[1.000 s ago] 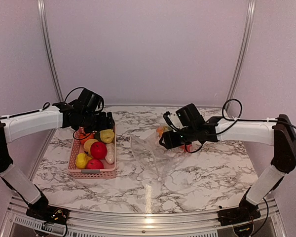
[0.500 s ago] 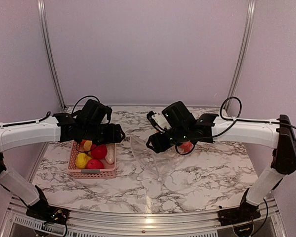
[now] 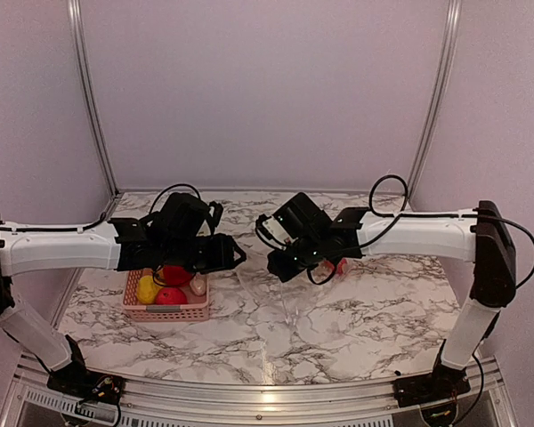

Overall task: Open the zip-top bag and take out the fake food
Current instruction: Adjust the fake fruit in the zipper food storage bag.

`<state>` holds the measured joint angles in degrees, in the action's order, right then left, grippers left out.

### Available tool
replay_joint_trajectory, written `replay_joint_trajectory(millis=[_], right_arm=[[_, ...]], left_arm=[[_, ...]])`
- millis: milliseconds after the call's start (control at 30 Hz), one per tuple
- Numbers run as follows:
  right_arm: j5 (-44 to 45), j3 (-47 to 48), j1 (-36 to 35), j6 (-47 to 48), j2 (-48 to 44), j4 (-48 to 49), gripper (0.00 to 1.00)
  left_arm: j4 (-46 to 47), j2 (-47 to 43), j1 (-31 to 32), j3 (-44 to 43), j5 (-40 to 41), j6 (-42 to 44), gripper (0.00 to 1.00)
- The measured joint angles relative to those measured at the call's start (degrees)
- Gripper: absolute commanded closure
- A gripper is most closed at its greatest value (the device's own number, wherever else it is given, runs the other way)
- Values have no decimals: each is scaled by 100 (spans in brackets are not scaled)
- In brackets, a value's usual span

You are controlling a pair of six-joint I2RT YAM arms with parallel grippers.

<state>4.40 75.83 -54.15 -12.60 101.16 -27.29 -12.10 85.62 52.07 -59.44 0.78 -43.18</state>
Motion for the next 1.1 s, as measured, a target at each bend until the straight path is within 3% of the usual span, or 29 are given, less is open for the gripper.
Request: replay_joint_trajectory(millis=[233,533,1100], right_arm=[[39,319,0,-136,13,-35,100],[-22,470,0,-337,24,-17,100],[214,494,0,-546,-522,-9,100]], left_arm=[[579,518,44,-50,-374,-157,63],[1064,1502,44,-474,-684,-192,67],[855,2559,44,-1106,-424,-208,70]])
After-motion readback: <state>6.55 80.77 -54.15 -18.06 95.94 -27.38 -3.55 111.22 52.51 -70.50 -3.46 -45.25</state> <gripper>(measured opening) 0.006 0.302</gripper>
